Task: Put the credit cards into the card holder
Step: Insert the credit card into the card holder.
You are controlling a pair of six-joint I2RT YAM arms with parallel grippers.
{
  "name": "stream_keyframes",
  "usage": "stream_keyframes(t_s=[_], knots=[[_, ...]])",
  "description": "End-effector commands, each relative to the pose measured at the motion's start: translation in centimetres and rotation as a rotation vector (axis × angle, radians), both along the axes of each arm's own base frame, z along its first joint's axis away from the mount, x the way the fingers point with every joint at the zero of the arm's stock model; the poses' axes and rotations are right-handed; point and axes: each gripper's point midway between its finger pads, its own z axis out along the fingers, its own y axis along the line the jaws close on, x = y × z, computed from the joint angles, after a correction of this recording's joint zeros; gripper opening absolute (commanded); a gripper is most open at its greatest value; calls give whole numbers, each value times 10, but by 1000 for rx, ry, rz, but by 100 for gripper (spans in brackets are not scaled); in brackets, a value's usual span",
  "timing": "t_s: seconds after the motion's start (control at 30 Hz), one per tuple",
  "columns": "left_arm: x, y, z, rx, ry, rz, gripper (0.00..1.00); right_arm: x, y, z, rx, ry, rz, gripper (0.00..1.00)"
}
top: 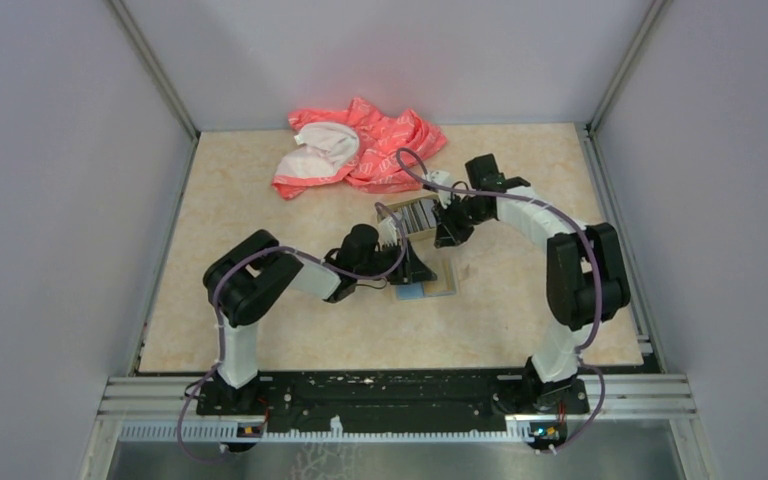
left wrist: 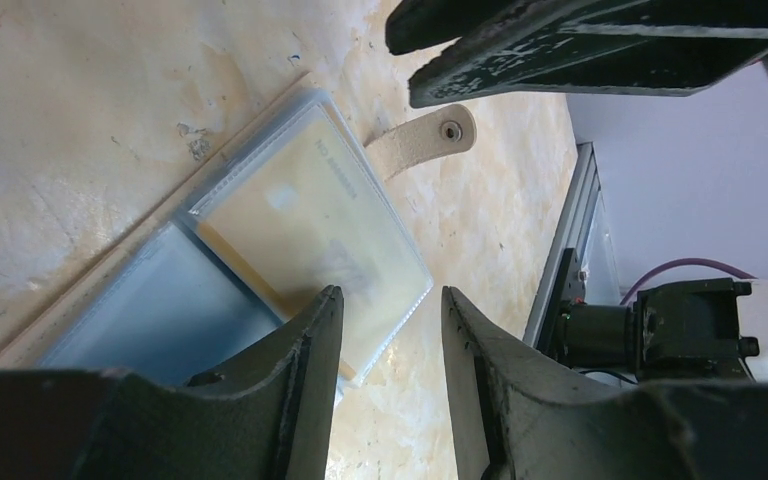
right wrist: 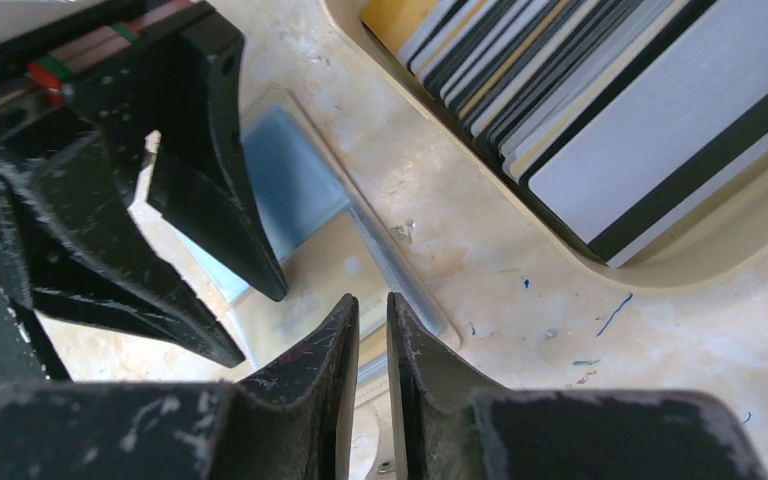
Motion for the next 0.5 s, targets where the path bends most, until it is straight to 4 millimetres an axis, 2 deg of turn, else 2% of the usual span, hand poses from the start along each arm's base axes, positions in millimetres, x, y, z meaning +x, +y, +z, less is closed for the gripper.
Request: stream_keyframes(t_s=[0.0,0.17,0.23,0.3,0.4,0.47], knots=[[3,-1,24,-24,-106,-15,47,4,13,45,115,-115,64,17],[1,18,72,-34,-329,-3,47,-17,22,63,208,-135,190,17],[-1,30,88,-19,-427,15,47,-27,24,65,238,-134,253,17],[-3,47,106,2,-522,46,47,-31,23,58,230,-122,283,16],[1,74,119,48,-597,146,49,-40,16,37,182,-109,368,15],[5,94,126,69,-644,221,57,-50,13,22,151,-109,456,15]])
